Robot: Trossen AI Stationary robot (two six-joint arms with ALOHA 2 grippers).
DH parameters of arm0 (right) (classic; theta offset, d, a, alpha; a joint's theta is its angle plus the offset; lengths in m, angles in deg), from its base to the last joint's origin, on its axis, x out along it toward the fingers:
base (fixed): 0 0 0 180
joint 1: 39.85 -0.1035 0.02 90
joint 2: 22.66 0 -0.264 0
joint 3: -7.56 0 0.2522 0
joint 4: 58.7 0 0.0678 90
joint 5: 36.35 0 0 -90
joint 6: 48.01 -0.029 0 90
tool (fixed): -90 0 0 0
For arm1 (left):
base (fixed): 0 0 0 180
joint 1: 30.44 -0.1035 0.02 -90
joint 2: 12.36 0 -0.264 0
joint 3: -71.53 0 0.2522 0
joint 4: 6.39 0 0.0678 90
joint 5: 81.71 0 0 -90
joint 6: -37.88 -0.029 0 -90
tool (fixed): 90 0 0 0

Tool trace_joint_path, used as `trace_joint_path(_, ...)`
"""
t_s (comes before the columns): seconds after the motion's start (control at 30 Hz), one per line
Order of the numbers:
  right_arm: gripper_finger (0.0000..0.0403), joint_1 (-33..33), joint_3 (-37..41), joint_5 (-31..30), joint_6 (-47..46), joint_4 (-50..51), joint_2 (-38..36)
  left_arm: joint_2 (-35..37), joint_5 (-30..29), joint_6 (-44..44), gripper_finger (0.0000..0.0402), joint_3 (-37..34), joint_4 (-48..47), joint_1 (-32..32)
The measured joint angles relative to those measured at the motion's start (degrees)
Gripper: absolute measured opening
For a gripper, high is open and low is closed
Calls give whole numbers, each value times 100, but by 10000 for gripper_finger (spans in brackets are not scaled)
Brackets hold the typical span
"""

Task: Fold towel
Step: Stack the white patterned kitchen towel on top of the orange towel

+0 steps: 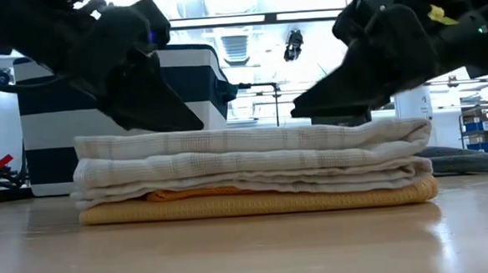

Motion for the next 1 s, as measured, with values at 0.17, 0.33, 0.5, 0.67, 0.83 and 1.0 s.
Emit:
trace_joint_path(0.17,196,150,-192,-21,251,-29,136,-14,18,-356,153,7,-38,-331)
trace_joint_path(0.33,196,389,-640,177,218,-154,938,-232,454,-403,153,-147,58,-720)
trace_joint_path(0.5,196,609,-799,459,67,-594,1714,-430,529,-459,153,-168,149,-776)
trace_joint_path(0.67,196,787,-762,632,298,-762,1682,-226,549,-660,153,-155,-57,-764)
trace_joint_path(0.83,194,825,-535,767,933,-519,733,290,475,-940,153,-113,-762,-922)
trace_joint_path(1.0,184,464,-415,1066,1630,314,-637,833,405,-1036,153,-19,-998,-847)
